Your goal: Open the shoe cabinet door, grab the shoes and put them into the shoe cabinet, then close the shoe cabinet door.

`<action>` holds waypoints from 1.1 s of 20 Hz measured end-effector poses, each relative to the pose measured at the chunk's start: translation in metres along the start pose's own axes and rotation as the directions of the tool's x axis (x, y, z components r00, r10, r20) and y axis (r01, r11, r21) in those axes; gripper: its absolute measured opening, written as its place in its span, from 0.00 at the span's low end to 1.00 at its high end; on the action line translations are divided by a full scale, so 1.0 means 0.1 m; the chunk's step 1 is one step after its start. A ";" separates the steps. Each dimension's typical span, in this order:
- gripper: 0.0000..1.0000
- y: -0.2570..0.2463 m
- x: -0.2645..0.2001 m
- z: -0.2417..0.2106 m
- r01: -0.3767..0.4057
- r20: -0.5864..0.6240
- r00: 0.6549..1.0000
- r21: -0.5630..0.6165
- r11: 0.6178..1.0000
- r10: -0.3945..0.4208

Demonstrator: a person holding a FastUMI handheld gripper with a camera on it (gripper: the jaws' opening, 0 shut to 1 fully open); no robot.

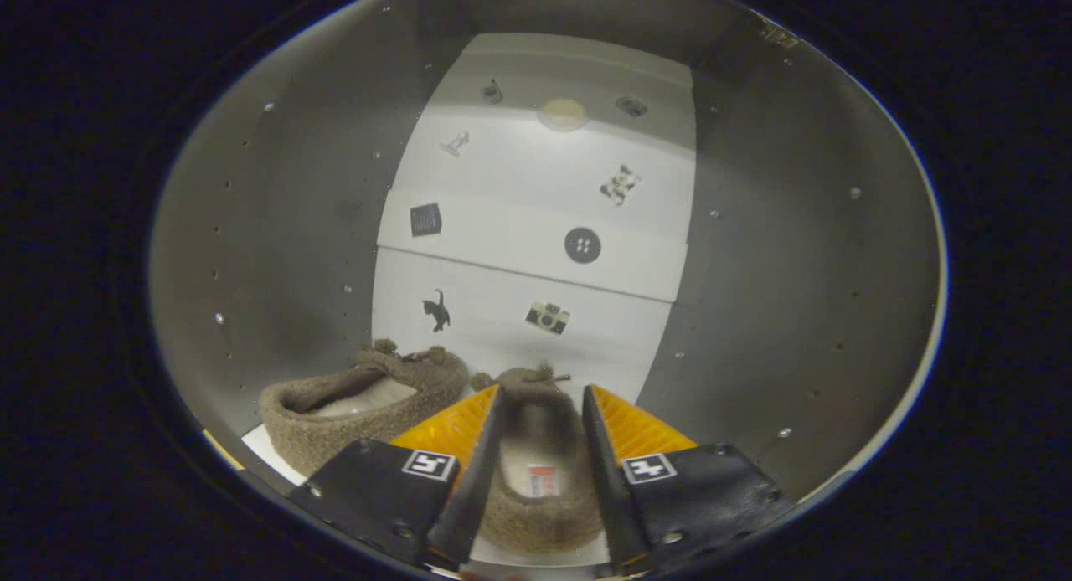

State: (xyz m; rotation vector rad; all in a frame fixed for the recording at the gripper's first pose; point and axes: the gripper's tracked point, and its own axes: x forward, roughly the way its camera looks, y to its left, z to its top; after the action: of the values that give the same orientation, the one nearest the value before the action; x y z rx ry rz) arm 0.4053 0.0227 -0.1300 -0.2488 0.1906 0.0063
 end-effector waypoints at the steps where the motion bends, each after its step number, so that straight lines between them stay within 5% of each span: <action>1: 0.70 0.00 -0.09 0.04 0.001 0.009 1.000 0.007 1.000 -0.001; 2: 0.80 0.01 -0.17 0.09 -0.002 0.018 1.000 0.012 1.000 0.002; 9: 1.00 0.05 -0.94 0.36 -0.022 0.077 0.997 0.089 0.996 0.015; 22: 1.00 -0.16 -3.18 1.15 -0.046 0.131 0.991 0.144 0.989 0.027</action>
State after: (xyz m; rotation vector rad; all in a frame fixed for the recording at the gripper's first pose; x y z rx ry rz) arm 0.1155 0.0408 0.0434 -0.0977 0.0670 0.0444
